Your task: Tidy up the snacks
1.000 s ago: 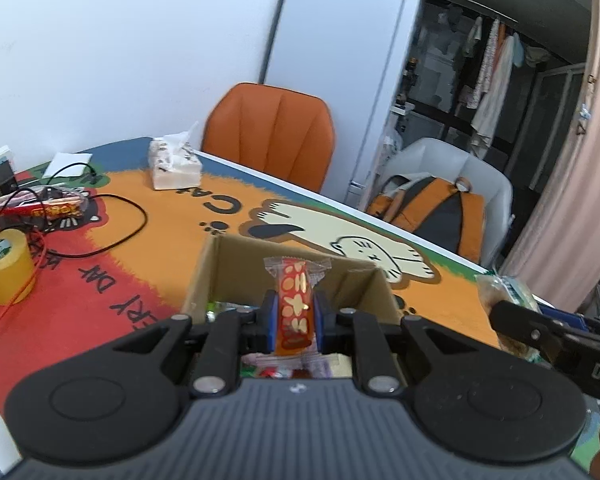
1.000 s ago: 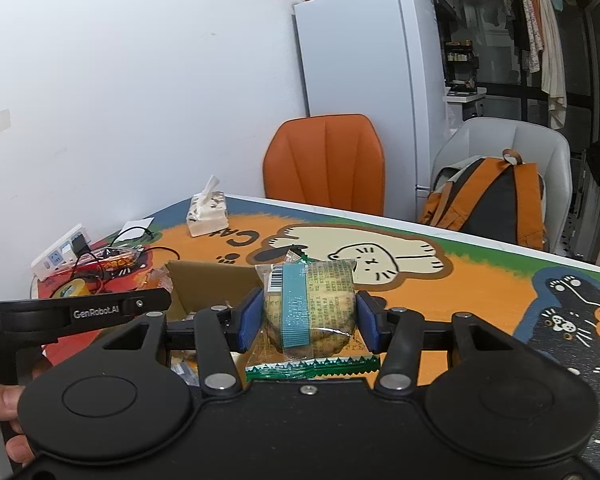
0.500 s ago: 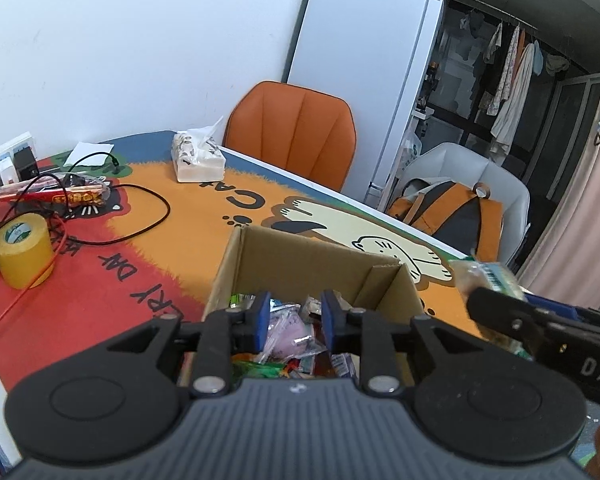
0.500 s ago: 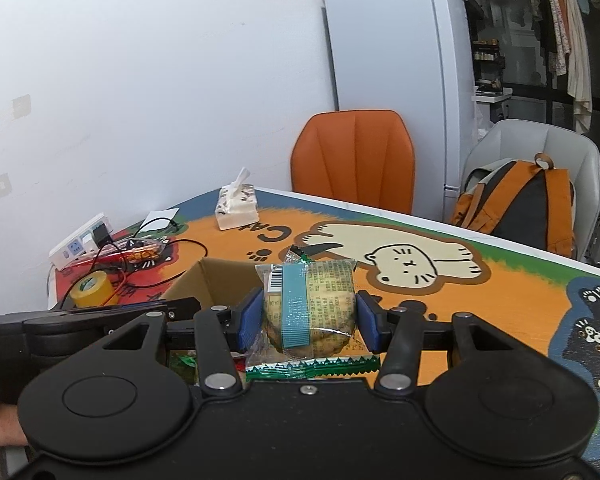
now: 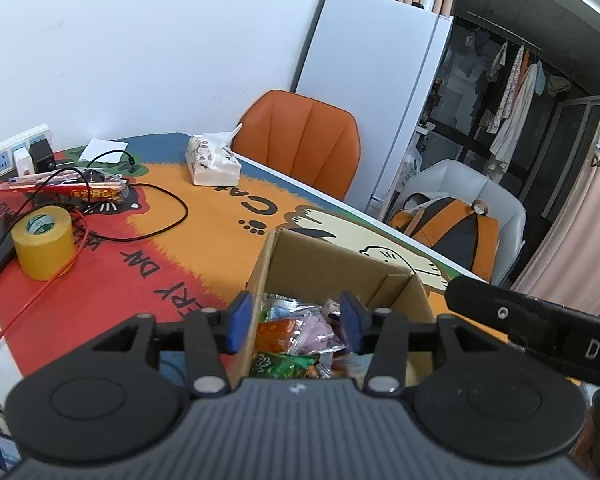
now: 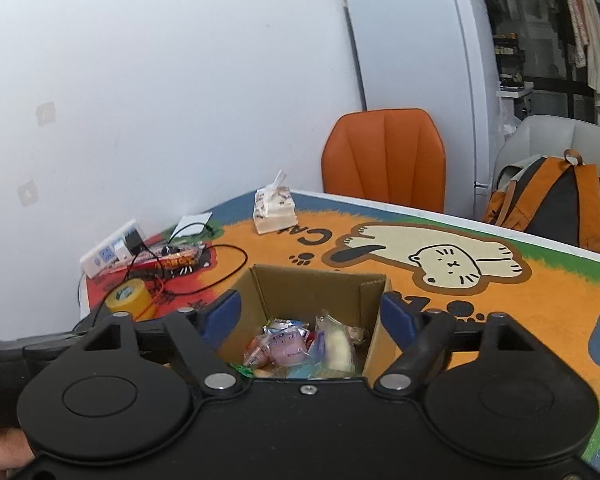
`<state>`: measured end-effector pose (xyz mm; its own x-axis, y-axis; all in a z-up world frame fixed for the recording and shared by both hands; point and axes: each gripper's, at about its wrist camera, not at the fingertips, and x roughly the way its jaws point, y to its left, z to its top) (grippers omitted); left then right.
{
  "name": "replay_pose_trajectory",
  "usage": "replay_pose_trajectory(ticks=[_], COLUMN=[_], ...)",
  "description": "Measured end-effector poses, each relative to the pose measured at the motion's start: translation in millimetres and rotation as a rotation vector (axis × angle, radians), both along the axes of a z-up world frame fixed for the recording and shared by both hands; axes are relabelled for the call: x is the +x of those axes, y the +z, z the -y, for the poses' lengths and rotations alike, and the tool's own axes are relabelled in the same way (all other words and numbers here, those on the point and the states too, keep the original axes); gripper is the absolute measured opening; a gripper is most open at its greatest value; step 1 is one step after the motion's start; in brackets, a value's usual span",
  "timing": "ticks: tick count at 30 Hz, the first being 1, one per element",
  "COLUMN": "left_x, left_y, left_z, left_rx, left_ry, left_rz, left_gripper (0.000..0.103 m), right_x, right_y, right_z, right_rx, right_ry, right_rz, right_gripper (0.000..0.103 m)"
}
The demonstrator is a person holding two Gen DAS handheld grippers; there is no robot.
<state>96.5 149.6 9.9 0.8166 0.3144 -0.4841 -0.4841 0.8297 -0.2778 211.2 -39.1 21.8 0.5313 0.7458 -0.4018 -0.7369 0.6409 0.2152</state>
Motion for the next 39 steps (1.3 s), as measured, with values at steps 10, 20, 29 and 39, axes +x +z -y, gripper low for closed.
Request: replay_pose_trajectory(ticks=[10, 20, 29, 39], left_x=[-11, -26, -38, -55], left_y=[3, 15, 20, 22], left_z=[6, 23, 48, 68], left_rx=[-0.010, 0.005, 0.014, 0.033], left_ry=[-0.029, -0.079, -0.147, -0.220], left_rz=[0.005, 0.007, -0.001, -0.005], left_gripper=[0.076, 0.088, 0.096, 0.101], right_x=[-10, -23, -38, -63], right_y=[0, -3, 1, 5], right_z=[23, 57, 101, 132], right_rx=[-0.022, -0.012, 0.016, 0.011], right_ry=[-0.049, -0.098, -0.178, -0.238], right_rz=[0.001, -0.019, -0.012, 0.008], right_gripper=[0.077, 0.085, 0.099, 0.103])
